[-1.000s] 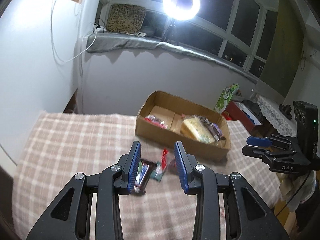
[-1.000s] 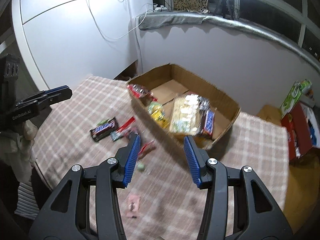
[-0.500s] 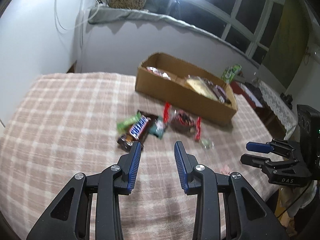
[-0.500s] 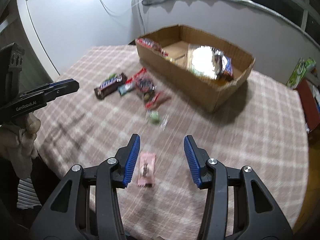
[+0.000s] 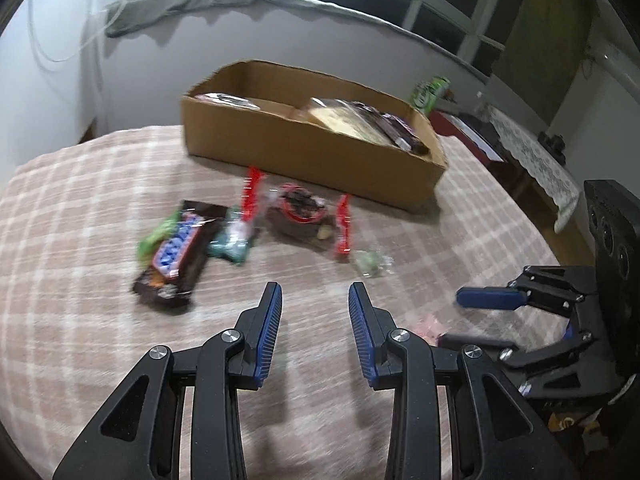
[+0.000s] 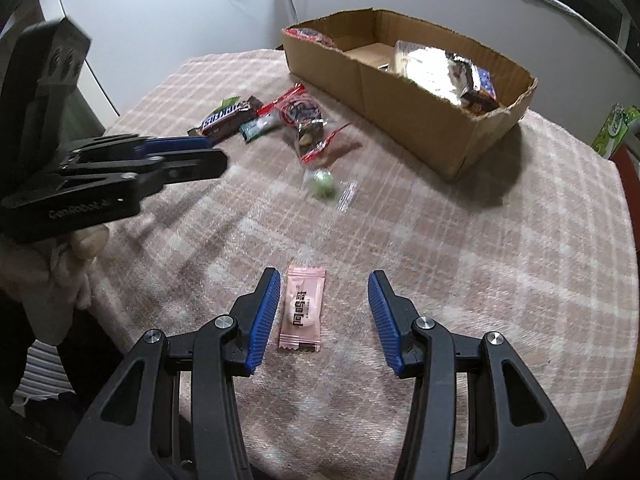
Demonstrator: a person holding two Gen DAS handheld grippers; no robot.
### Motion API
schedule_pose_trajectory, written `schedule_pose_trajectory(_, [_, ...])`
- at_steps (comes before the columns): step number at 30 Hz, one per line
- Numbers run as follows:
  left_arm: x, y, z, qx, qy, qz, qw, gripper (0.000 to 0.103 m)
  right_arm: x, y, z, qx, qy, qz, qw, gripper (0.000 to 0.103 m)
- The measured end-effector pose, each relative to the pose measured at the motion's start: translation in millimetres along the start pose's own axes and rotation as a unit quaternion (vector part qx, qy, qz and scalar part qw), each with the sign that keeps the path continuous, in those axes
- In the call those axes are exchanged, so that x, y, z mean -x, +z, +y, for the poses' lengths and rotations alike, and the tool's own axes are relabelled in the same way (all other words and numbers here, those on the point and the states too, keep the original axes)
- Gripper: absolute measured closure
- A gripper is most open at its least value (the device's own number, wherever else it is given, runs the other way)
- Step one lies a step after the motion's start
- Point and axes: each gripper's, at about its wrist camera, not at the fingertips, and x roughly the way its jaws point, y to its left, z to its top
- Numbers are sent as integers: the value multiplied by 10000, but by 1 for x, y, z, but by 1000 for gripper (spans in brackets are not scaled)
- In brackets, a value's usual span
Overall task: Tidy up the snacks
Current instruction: 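Grasp the pink wrapped candy with the right tool while the left grasps the green jelly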
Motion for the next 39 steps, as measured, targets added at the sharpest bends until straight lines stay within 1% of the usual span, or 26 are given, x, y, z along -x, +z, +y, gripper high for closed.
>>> schedule_pose_trajectory(4, [-13,5,-11,-163,-108,99,9998,70,-4,-3,6,106,34,58,9999,55])
schedule_pose_trajectory(12, [-37,14,-26,-282,-251,286,9989,70,-10,-5,14,292,-124,66,9995,55])
schedule_pose_trajectory(16, [-46,17,-31,-368,-219,352,9985,70,-11,-5,17,398,-188,61,9990,56])
schedule_pose_trajectory(19, [-52,17,-34,-471,-136,405,9980,70,-13,-4,19,492,-279,60,9984,63])
schedule_pose_trajectory(21, [-53,18,-38,-595,-52,387,9975,70,-13,-5,17,509,-291,61,9983,66])
schedule_pose_trajectory(25, [-57,18,-42,-756,82,350,9965,71,-11,-5,11,491,-297,59,9983,76])
schedule_pose_trajectory(26, [-57,18,-43,-788,104,336,9963,73,-11,-5,10,487,-299,58,9983,78])
schedule_pose_trajectory(27, [-58,18,-43,-811,140,316,9961,78,-11,-5,9,481,-310,53,9983,81])
schedule_pose_trajectory(28, [-57,18,-42,-808,149,304,9962,80,-10,-5,8,474,-327,41,9983,81])
schedule_pose_trajectory(30, [-57,18,-40,-769,120,296,9965,81,-10,-5,6,445,-303,42,9985,81])
schedule_pose_trajectory(39, [-48,16,-40,-747,89,245,9969,81,-6,-7,-6,207,-320,9,9993,82])
